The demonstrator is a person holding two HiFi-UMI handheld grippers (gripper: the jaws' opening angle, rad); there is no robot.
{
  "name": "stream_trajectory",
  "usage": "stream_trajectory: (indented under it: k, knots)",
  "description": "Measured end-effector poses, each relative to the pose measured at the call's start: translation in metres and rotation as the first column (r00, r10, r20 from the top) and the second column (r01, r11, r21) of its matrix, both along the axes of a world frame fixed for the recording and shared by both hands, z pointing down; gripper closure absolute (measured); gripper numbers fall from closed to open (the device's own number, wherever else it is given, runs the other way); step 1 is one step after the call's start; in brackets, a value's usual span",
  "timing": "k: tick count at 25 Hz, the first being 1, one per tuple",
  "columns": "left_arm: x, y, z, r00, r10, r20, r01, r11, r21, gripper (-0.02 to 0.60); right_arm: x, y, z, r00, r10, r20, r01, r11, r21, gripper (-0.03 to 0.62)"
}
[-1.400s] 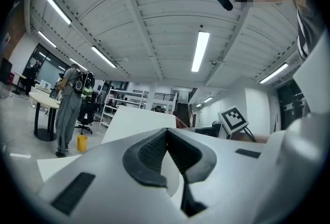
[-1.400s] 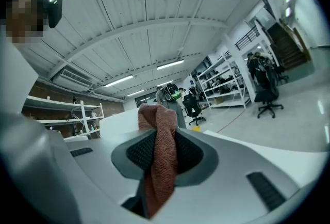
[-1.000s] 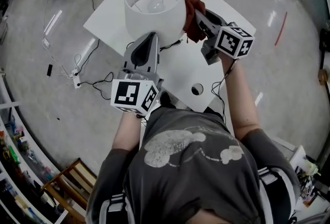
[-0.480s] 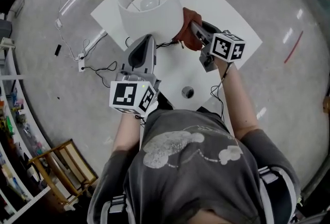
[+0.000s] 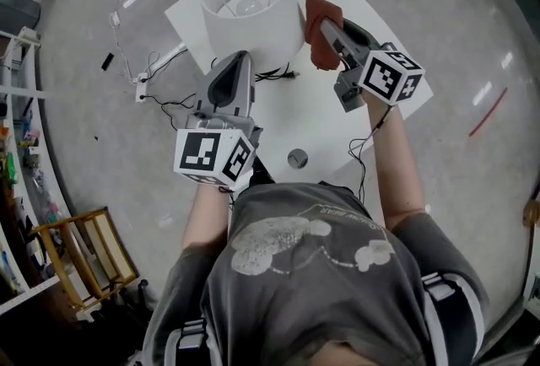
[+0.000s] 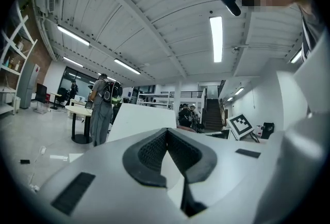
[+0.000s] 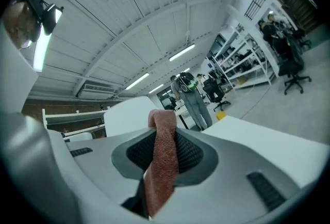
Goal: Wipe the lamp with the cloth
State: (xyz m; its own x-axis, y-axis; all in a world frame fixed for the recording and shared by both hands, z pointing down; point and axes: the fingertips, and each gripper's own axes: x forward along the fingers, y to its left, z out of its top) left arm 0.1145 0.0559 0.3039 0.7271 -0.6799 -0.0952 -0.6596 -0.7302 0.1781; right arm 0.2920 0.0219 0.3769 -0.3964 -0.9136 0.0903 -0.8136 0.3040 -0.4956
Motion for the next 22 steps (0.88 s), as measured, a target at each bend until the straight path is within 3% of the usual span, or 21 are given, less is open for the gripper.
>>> stream_trajectory:
  k: [4, 7, 11, 22]
  knots:
    - [0.017, 0.002, -0.020, 0.999, -0.033, -0.019, 0.034, 0.998, 0.047, 0.574, 0.010, -0.013, -0.066, 0.998, -0.050, -0.039, 0.056, 0.987, 0.151, 0.508]
    - [0.020, -0.002, -0.028, 0.999, -0.049, -0.025, 0.050, 0.997, 0.065, 0.574, 0.001, -0.028, -0.090, 0.990, -0.088, -0.114, 0.109, 0.975, 0.196, 0.508]
    - [0.015, -0.007, -0.033, 0.997, -0.073, -0.024, 0.074, 0.994, 0.077, 0.574, -0.010, -0.046, -0.088, 0.979, -0.123, -0.163, 0.153, 0.972, 0.181, 0.508]
    - [0.007, -0.014, -0.005, 0.992, -0.126, 0.009, 0.126, 0.992, 0.011, 0.574, 0.009, -0.074, -0.024, 0.986, -0.107, -0.130, 0.115, 0.992, 0.054, 0.508]
